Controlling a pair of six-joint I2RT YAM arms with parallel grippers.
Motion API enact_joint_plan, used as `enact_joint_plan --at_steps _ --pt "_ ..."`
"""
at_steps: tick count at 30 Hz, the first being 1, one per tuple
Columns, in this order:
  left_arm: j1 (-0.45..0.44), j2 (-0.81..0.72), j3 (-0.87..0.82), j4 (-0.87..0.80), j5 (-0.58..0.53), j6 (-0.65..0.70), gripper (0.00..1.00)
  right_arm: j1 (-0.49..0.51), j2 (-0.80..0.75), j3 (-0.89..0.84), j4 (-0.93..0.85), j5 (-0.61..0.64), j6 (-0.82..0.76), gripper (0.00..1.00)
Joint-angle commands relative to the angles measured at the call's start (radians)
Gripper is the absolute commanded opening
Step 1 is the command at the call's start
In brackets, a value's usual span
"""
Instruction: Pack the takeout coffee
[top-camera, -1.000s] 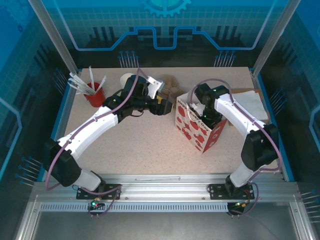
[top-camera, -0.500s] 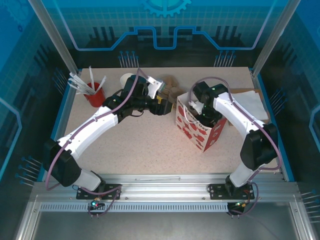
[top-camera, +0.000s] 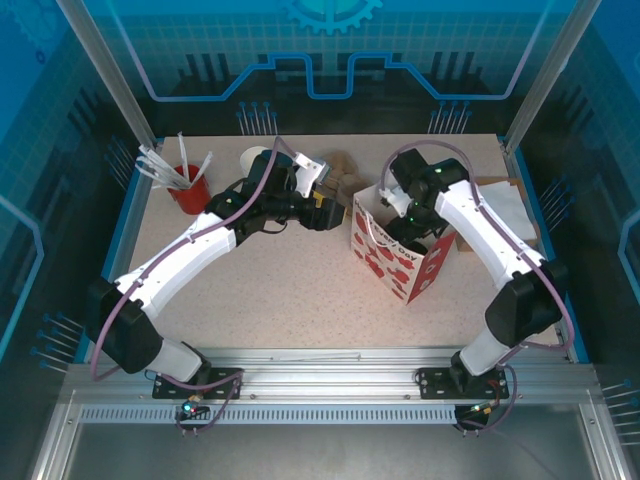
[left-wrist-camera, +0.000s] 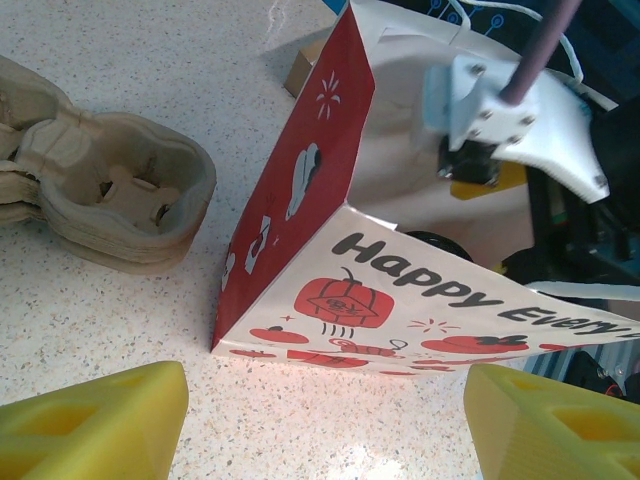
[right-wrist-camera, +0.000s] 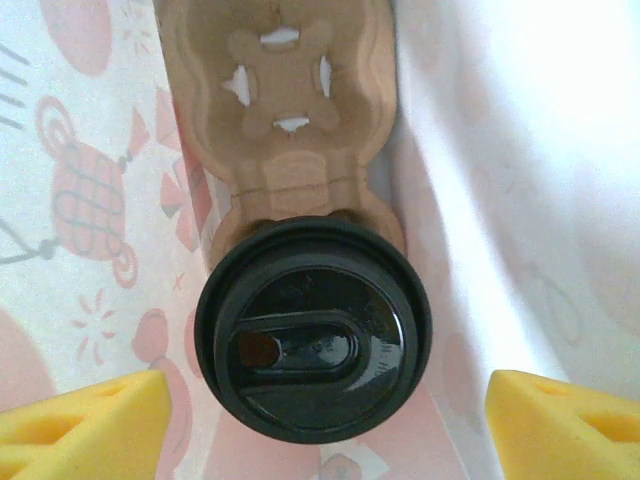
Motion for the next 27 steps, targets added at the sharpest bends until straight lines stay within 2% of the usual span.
enact_joint_plan --at_steps 1,17,21,24,27 --pt "-0.007 -0.035 -0.005 -0.02 -0.008 0.024 0.75 0.011 -0.037 0.05 -0.043 -0.024 -0.002 0.83" --pt "-0.007 -0.04 -0.015 -0.012 -0.02 0.018 0.75 0.01 -0.096 0.255 -0.046 -0.109 -0.002 0.82" --pt "-0.005 -0.043 -0.016 -0.011 -0.022 0.015 0.75 0.01 -0.101 0.285 -0.054 -0.097 0.002 0.82" --pt "-0.002 -0.055 -0.027 -0.002 -0.049 -0.001 0.75 0.012 -0.132 0.298 0.0 -0.107 0.023 0.82" --pt "0.028 -0.08 -0.054 0.023 -0.081 -0.046 0.75 0.025 -0.205 0.286 0.134 -0.191 0.045 0.82"
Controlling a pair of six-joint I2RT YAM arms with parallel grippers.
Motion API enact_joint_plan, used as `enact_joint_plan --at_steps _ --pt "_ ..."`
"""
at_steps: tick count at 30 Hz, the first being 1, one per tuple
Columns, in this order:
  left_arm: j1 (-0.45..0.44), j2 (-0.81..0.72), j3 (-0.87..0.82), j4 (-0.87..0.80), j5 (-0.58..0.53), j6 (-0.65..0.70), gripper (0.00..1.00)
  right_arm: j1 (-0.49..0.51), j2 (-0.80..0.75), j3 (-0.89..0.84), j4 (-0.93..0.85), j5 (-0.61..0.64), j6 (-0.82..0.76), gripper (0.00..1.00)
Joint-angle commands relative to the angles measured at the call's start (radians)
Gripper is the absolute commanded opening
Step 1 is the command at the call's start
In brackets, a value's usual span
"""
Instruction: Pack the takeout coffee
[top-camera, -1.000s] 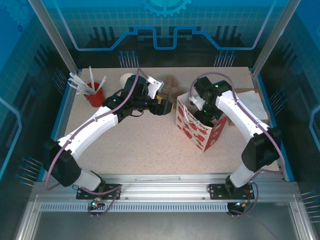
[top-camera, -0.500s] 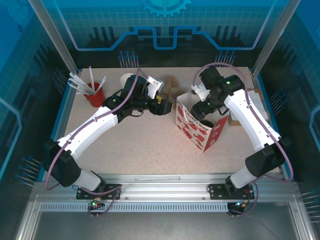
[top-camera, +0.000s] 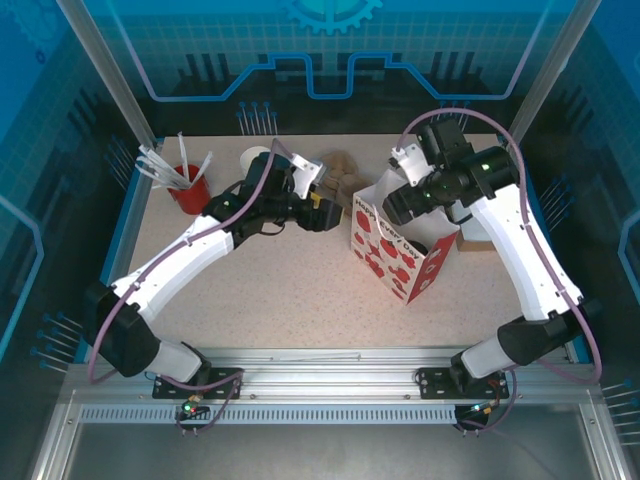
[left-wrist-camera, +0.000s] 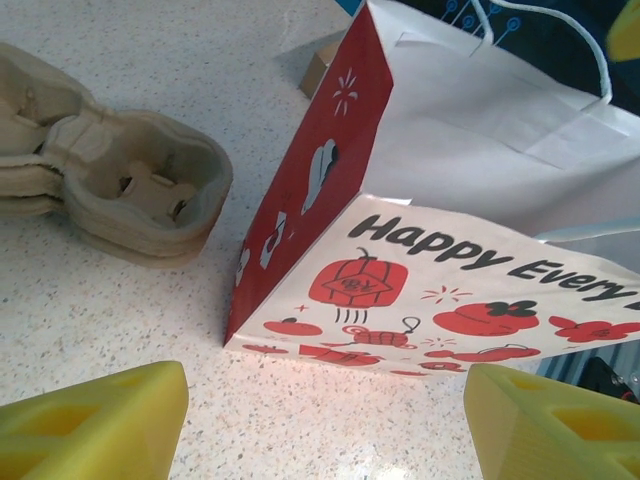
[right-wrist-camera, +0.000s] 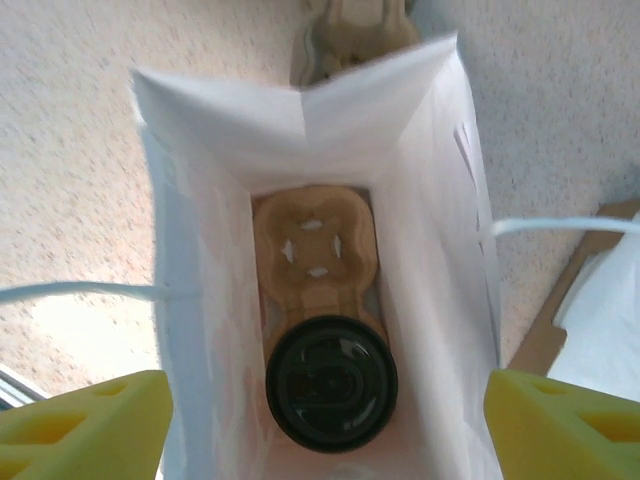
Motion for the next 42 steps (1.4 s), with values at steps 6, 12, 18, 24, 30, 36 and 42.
enact_joint_plan --at_steps 6,12,18,24,30,36,42 --pt "0.189 -0.142 -0.144 0.148 -0.059 -0.227 0.75 0.126 -0.249 -0.167 0.586 -0.292 0.066 0.85" --pt "0.354 -0.2 -0.194 0.131 -0.175 -0.276 0.75 0.332 -0.185 -0.184 0.72 -0.17 -0.031 0.85" --pt "0.554 -0.122 -0.136 0.062 -0.259 -0.276 0.74 0.432 -0.104 -0.197 0.839 -0.111 -0.08 0.85" --pt "0.583 0.102 0.06 -0.038 -0.493 -0.161 0.74 0.433 -0.045 -0.196 0.832 -0.086 -0.111 0.86" --pt "0.587 0.361 0.289 -0.108 -0.575 -0.094 0.74 0.421 -0.027 -0.211 0.819 -0.066 -0.128 0.86" --pt "0.585 0.496 0.417 -0.138 -0.64 -0.053 0.6 0.412 -0.017 -0.214 0.8 -0.065 -0.126 0.86" --pt "0.585 0.504 0.421 -0.127 -0.703 -0.014 0.4 0.411 -0.003 -0.212 0.777 -0.065 -0.12 0.86"
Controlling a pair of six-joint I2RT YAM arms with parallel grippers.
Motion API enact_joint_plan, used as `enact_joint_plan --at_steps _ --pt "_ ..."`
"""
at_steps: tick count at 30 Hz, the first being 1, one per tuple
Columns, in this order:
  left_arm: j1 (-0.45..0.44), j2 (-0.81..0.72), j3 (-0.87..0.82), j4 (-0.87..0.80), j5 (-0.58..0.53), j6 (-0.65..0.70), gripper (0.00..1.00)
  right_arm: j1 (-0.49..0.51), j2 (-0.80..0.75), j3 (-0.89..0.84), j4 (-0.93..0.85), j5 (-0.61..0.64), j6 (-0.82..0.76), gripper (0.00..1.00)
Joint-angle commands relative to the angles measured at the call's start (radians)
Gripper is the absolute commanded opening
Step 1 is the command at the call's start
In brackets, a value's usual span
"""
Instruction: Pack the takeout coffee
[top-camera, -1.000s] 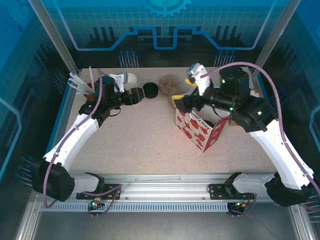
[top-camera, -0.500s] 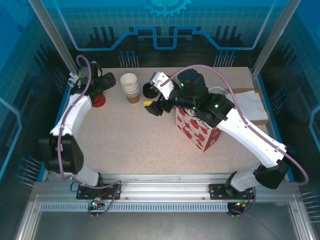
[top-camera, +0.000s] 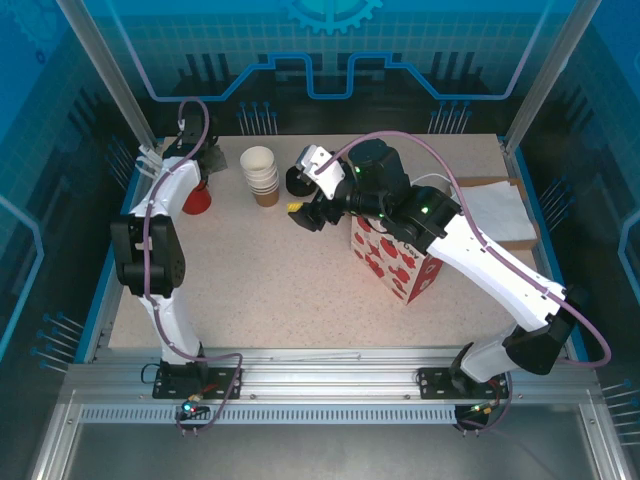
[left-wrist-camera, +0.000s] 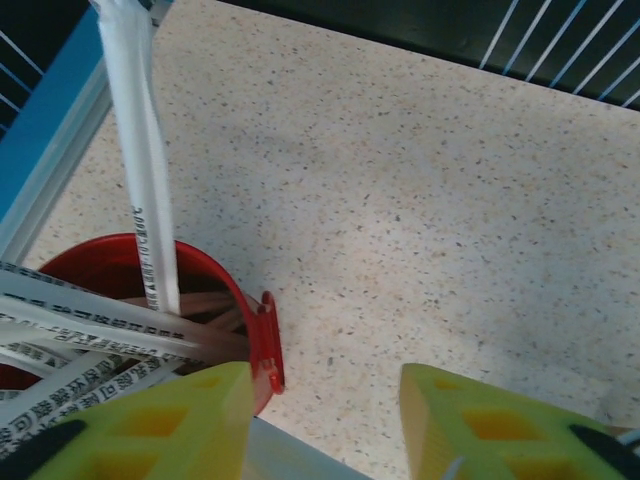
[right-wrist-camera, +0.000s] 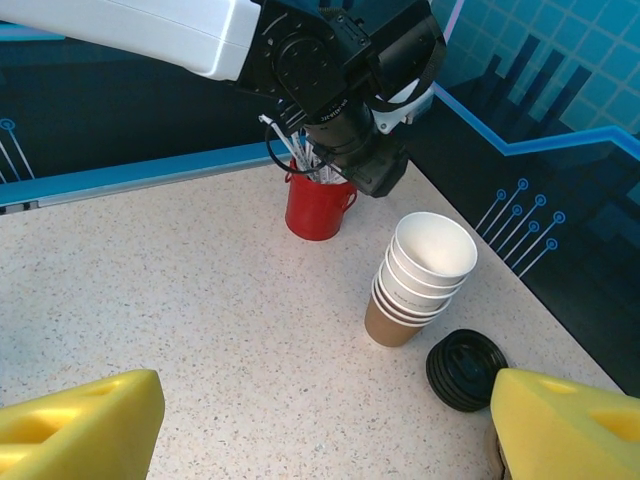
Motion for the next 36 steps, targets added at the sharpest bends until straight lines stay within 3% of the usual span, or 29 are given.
enact_joint_plan --at_steps 1,5,19,30,36 --pt "0.006 -0.006 0.045 -0.018 -0.068 0.043 0.38 -0.011 0.017 -0.005 -0.016 0.005 -0.003 0.86" --pt "0.006 -0.022 0.038 -0.025 -0.082 0.057 0.3 -0.01 0.032 0.003 -0.032 -0.001 0.0 0.86" --pt "0.006 -0.102 -0.009 -0.029 -0.103 0.077 0.2 -0.013 0.049 0.007 -0.052 0.003 -0.009 0.86" --pt "0.007 -0.151 -0.024 -0.024 -0.118 0.106 0.21 -0.016 0.068 0.019 -0.063 -0.004 -0.012 0.86" --pt "0.008 -0.125 -0.005 -0.05 -0.115 0.12 0.16 -0.017 0.074 0.022 -0.069 -0.006 -0.014 0.86"
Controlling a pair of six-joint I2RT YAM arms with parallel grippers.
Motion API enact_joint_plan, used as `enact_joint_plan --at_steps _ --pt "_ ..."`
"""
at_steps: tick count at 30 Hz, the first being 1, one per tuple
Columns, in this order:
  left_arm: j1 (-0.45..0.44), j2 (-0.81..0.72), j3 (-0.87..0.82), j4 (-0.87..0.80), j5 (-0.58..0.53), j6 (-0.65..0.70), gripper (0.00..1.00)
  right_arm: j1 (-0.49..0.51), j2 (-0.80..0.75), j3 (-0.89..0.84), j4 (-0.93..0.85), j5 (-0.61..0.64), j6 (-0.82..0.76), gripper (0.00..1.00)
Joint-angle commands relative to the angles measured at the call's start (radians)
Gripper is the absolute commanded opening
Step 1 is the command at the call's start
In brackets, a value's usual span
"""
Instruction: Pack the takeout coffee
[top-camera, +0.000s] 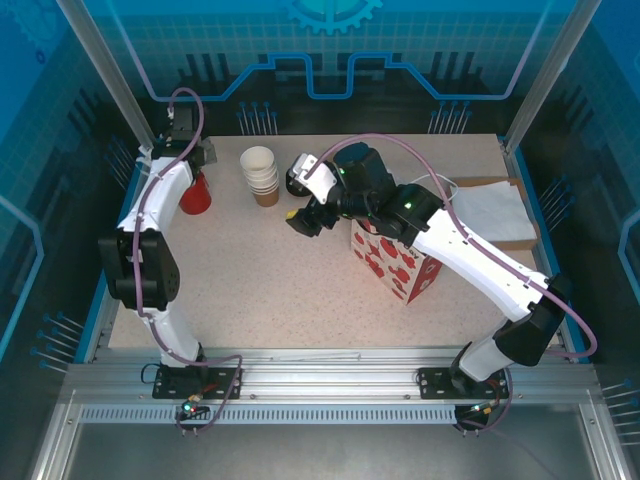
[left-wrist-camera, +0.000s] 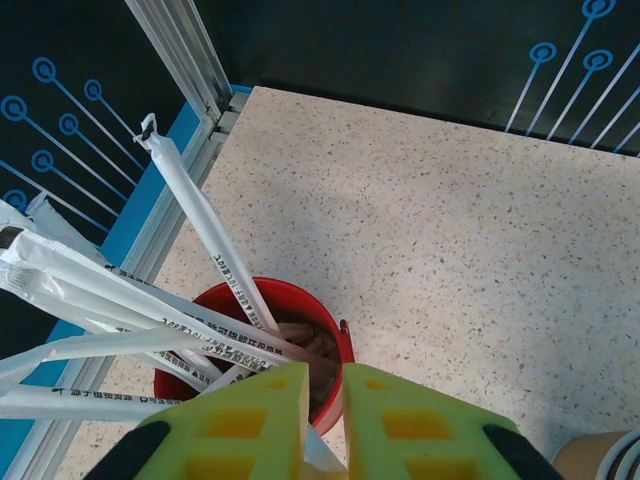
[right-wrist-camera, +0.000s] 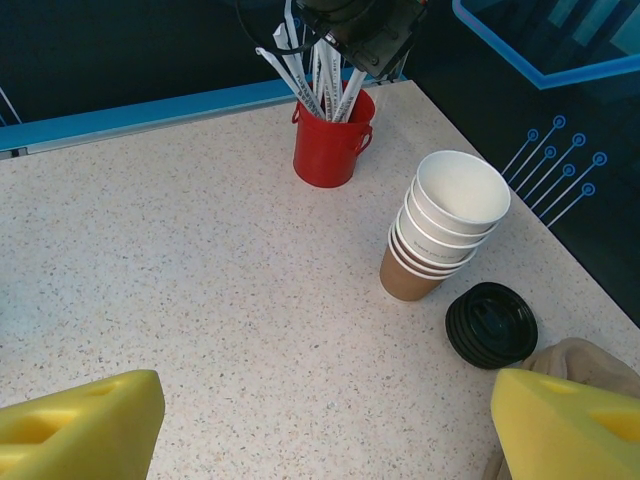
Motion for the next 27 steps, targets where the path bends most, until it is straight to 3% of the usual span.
enact_joint_plan --at_steps 1,14,22,27 --pt "0.008 -0.012 -0.001 -0.031 -0.017 0.025 0.15 -0.01 0.008 0.024 -0.022 -0.006 -0.013 0.86" --pt "0.008 -0.108 0.004 -0.033 -0.01 0.024 0.09 -0.01 0.006 0.021 -0.036 -0.001 -0.011 0.86" --pt "0.005 -0.249 0.016 -0.053 -0.002 0.02 0.0 -0.012 -0.019 0.013 -0.036 0.004 -0.005 0.86" --pt "-0.02 -0.355 0.033 -0.069 -0.016 0.032 0.0 -0.012 -0.04 0.013 -0.035 0.008 -0.001 0.86"
